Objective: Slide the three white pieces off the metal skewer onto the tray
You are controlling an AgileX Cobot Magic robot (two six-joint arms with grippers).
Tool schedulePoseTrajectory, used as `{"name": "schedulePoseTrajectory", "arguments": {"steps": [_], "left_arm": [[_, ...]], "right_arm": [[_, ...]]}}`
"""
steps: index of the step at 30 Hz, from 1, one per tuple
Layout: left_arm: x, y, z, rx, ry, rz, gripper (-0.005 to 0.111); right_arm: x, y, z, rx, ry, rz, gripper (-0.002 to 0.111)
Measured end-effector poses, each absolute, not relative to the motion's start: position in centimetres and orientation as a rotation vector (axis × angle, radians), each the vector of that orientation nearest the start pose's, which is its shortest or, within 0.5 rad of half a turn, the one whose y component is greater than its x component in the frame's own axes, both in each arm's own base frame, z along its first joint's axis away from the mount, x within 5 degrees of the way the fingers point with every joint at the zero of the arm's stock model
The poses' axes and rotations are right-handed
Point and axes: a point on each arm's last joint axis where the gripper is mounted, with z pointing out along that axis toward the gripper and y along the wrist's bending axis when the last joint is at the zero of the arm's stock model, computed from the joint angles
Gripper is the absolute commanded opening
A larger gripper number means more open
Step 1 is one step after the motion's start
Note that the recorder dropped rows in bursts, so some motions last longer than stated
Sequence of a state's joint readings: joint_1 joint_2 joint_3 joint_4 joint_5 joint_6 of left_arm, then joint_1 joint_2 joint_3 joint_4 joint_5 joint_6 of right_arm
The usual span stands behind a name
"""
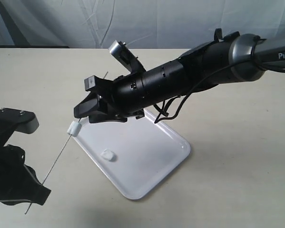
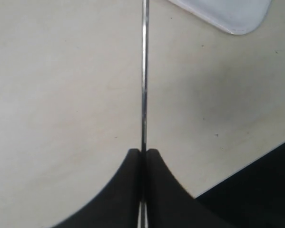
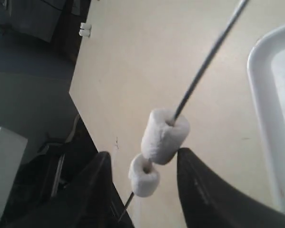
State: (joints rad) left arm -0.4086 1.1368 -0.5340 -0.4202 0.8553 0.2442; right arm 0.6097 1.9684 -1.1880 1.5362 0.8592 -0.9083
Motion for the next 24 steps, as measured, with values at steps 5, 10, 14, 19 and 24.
{"name": "schedulePoseTrajectory", "arguments": {"steps": [5, 10, 14, 19, 24], "left_arm": [[14.11, -9.71, 20.93, 0.574, 2.843, -0.623, 0.000], [14.16, -9.68, 20.92, 0.583, 2.837, -0.613, 0.000], [14.17, -9.67, 20.91, 0.584, 2.836, -0.610, 0.000], [14.23, -9.54, 20.86, 0.601, 2.832, -0.584, 0.000], [14.18, -9.52, 20.89, 0.610, 2.838, -0.582, 0.000]], "right_arm": [[28.72, 28.46, 18.80, -0.462, 2.447, 1.590, 0.038], [28.88, 28.48, 18.86, -0.429, 2.441, 1.594, 0.032], [28.95, 28.47, 18.84, -0.424, 2.440, 1.586, 0.018], [29.01, 28.46, 18.80, -0.421, 2.439, 1.575, 0.017], [29.31, 28.26, 18.79, -0.396, 2.437, 1.565, 0.017]]}}
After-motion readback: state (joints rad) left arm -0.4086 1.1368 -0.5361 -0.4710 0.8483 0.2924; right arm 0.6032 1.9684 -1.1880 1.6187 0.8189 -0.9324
